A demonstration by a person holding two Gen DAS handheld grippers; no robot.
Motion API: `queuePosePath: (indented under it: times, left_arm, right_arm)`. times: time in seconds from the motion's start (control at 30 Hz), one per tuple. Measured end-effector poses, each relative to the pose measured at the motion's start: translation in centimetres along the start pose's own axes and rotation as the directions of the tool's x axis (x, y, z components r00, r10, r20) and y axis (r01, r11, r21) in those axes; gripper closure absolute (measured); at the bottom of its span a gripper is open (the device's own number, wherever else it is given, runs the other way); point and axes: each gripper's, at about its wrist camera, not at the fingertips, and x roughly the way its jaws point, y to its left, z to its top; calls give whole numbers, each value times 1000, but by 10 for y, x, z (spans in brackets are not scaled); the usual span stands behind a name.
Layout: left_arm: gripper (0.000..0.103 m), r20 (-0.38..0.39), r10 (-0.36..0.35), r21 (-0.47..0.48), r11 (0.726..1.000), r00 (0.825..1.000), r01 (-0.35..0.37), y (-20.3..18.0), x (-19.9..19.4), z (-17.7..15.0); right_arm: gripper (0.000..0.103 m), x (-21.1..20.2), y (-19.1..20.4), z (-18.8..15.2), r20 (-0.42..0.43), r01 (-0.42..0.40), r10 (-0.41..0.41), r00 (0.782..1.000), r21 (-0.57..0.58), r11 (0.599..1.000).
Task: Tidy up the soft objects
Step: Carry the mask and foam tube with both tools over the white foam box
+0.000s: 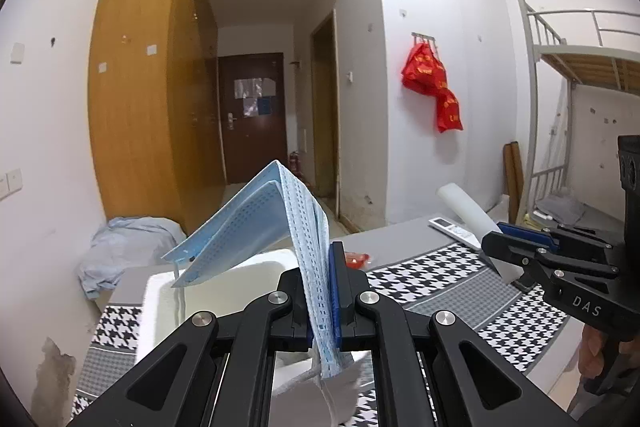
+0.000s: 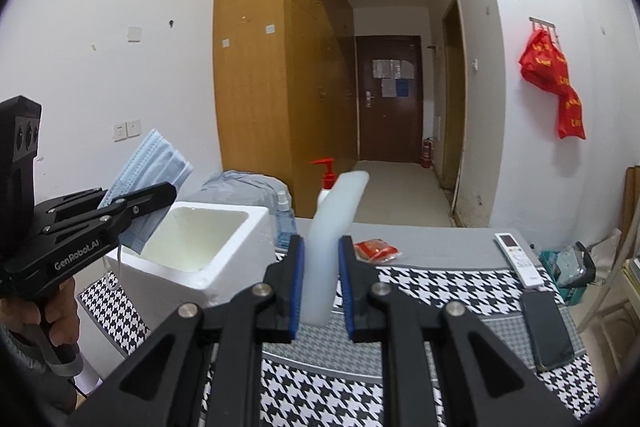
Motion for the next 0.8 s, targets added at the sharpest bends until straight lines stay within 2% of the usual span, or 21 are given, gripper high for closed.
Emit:
queuePosePath:
  times: [0.5, 0.8]
  left_arm:
    - [96, -16, 82, -23, 996, 996, -83, 28, -3, -3]
    - [96, -70, 109, -57, 992, 992, -113, 42, 8, -8]
  right_arm:
    - [83, 21, 30, 8, -17, -110, 110, 994, -42, 993]
    - [83, 30, 45, 11, -27, -163, 162, 986, -59, 985]
